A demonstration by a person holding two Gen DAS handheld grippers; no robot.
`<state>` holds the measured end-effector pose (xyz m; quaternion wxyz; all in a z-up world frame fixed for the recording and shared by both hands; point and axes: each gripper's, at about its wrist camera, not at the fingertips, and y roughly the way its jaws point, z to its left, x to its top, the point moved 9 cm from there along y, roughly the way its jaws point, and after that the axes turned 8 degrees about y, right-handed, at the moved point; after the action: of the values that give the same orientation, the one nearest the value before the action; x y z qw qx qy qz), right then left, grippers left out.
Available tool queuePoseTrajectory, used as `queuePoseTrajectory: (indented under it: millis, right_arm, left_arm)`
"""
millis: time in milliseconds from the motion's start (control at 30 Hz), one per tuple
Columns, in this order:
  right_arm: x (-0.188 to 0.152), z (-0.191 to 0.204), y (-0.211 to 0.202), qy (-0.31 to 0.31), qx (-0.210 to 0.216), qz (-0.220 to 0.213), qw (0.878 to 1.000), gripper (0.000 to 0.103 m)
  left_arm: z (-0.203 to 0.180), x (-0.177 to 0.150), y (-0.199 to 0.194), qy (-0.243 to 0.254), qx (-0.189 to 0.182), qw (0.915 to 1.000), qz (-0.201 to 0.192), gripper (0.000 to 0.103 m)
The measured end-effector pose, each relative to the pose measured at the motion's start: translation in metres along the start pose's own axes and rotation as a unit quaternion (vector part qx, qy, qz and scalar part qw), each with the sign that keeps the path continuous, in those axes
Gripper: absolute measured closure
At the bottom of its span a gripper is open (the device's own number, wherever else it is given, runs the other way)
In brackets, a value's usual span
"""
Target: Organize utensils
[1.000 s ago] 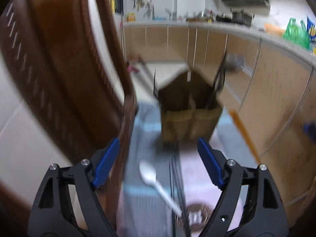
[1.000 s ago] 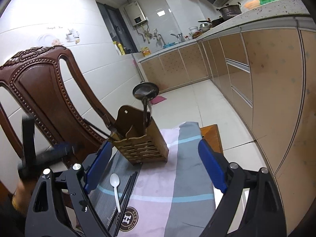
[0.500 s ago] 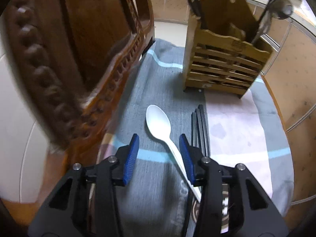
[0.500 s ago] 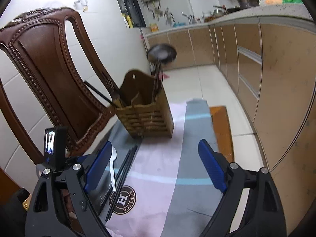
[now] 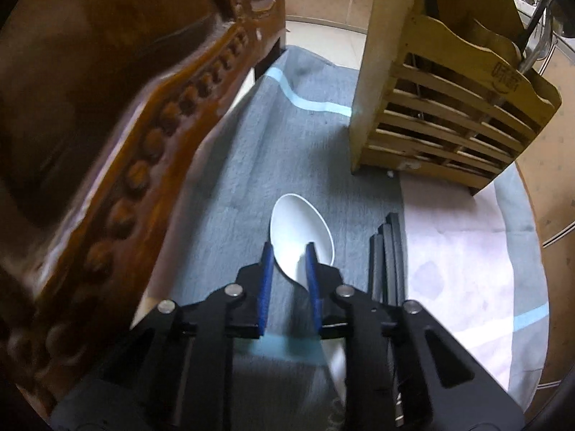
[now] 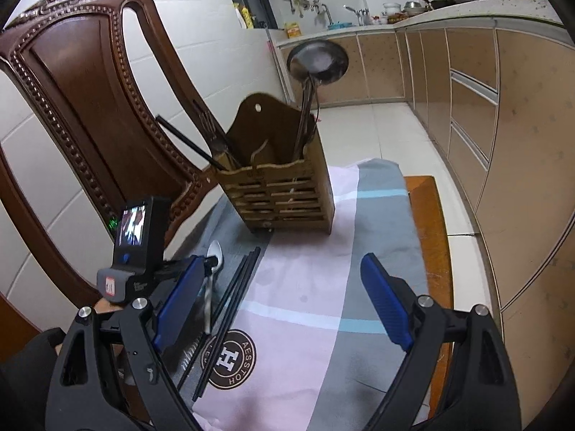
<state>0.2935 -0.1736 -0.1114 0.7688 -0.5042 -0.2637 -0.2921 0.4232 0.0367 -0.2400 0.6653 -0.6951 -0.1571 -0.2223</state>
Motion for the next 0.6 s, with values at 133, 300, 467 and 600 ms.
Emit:
queuePoseTrajectory:
  millis: [133, 300, 467, 600]
  right_arm:
    - [-0.012, 0.001, 0.027, -0.012, -0.021, 0.033, 0.999, 0.016]
    - [-0.021, 0.007, 0.077, -0.029, -0.051, 0.067, 0.996, 0.019]
    - [-0.02, 0.018, 0.135, -0.035, -0.084, 0.089, 0.992, 0.031]
    - [-0.022, 0.026, 0.167, -0.026, -0.1, 0.101, 0.989, 0.038]
  left_arm:
    - [0.0, 0.013, -0.018, 0.009, -0.002, 0.9991, -0.041, 0.103]
    - [-0.003, 0.038, -0.114, 0.025, -0.007, 0.9852, -0.169, 0.103]
    - [0.002, 0.031, -0.187, 0.027, -0.02, 0.9676, -0.25, 0.103]
    - [0.009, 0.024, -0.187, 0.027, -0.023, 0.9713, -0.235, 0.103]
